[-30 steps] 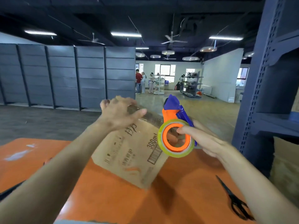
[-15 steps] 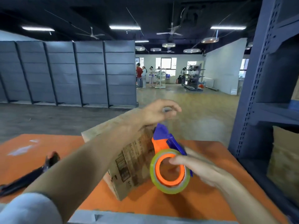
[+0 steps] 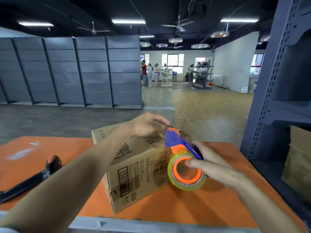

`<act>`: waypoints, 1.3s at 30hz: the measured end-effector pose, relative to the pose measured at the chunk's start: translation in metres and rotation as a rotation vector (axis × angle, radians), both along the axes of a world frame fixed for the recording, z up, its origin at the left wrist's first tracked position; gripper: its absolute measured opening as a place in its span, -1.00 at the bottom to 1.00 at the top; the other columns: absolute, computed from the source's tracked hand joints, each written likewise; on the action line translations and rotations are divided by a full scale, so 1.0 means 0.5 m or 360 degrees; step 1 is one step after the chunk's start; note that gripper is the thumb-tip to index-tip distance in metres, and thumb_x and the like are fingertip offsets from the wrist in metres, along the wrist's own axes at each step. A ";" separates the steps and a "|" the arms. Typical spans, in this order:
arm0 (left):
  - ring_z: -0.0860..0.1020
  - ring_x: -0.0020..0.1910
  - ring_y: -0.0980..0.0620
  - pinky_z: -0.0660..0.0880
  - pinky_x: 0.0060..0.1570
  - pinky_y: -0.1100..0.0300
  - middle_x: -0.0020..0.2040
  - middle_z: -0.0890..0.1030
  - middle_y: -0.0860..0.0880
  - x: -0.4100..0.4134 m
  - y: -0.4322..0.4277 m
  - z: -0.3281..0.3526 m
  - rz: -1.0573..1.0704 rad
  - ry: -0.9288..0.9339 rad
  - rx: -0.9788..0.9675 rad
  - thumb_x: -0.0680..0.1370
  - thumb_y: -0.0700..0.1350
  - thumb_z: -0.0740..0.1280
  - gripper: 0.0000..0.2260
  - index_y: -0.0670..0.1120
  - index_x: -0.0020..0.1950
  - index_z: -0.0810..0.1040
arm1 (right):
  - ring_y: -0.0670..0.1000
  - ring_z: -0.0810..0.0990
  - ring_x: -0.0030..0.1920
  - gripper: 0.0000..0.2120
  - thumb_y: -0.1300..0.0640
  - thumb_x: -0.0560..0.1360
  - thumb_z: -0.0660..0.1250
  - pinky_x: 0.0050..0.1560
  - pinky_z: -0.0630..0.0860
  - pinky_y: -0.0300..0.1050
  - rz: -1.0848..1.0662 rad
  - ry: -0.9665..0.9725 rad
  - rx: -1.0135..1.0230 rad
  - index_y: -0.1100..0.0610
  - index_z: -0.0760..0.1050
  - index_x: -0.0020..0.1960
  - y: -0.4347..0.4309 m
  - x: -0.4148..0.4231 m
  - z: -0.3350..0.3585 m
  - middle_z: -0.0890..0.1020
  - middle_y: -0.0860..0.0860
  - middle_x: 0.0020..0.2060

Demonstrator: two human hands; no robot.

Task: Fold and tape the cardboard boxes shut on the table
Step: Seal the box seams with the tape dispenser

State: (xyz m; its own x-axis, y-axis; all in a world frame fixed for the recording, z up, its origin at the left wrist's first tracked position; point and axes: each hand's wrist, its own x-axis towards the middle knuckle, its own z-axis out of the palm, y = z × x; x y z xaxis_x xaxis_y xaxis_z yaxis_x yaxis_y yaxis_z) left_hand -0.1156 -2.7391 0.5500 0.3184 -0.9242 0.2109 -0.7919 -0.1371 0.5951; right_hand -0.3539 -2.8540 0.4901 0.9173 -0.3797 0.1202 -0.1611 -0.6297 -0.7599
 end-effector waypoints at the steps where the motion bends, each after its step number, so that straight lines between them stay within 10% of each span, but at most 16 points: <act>1: 0.60 0.22 0.05 0.46 0.37 0.05 0.20 0.66 0.04 -0.003 0.016 0.002 0.0013 -0.0048 0.0008 0.66 -0.15 0.34 -0.81 -0.07 0.25 0.66 | -0.15 0.63 0.00 -0.62 -0.18 0.31 0.40 0.10 0.57 -0.07 -0.0056 -0.0001 -0.0010 -0.30 0.42 0.10 0.000 -0.002 -0.005 0.64 -0.17 -0.01; 12: 0.24 0.55 0.12 0.13 0.56 -0.13 0.55 0.31 0.24 -0.053 0.217 -0.050 0.0165 -0.0498 0.0350 0.59 0.27 0.29 -0.54 0.37 0.49 0.33 | -0.21 0.54 -0.19 -0.58 -0.22 0.29 0.35 -0.16 0.48 -0.13 -0.0245 -0.0161 -0.0120 -0.27 0.35 0.12 0.027 -0.004 -0.087 0.55 -0.27 -0.14; 17: 0.31 0.52 0.08 0.24 0.51 -0.10 0.52 0.39 0.21 -0.071 0.208 -0.069 0.0314 -0.0538 0.0200 0.57 0.36 0.24 -0.53 0.34 0.48 0.37 | -0.18 0.54 -0.14 -0.68 0.09 0.48 0.45 -0.13 0.45 -0.16 -0.0300 -0.0253 -0.0088 -0.15 0.39 0.09 0.035 -0.009 -0.097 0.58 -0.09 -0.09; 24: 0.45 0.39 0.04 0.37 0.28 0.10 0.44 0.49 0.16 -0.078 0.176 -0.072 0.0481 -0.0481 0.0148 0.56 0.30 0.32 -0.56 0.31 0.43 0.45 | -0.17 0.55 -0.16 -0.66 0.11 0.47 0.46 -0.16 0.45 -0.15 -0.0377 -0.0406 -0.0114 -0.17 0.38 0.11 0.018 -0.012 -0.083 0.57 -0.12 -0.14; 39: 0.41 0.40 -0.01 0.21 0.49 -0.18 0.44 0.42 0.12 -0.099 0.166 -0.057 0.0506 -0.0310 0.0238 0.60 0.23 0.30 -0.60 0.29 0.44 0.42 | -0.17 0.54 -0.18 -0.63 0.15 0.47 0.46 -0.15 0.44 -0.16 -0.0392 -0.0386 -0.0127 -0.17 0.39 0.11 0.029 -0.023 -0.099 0.56 -0.15 -0.17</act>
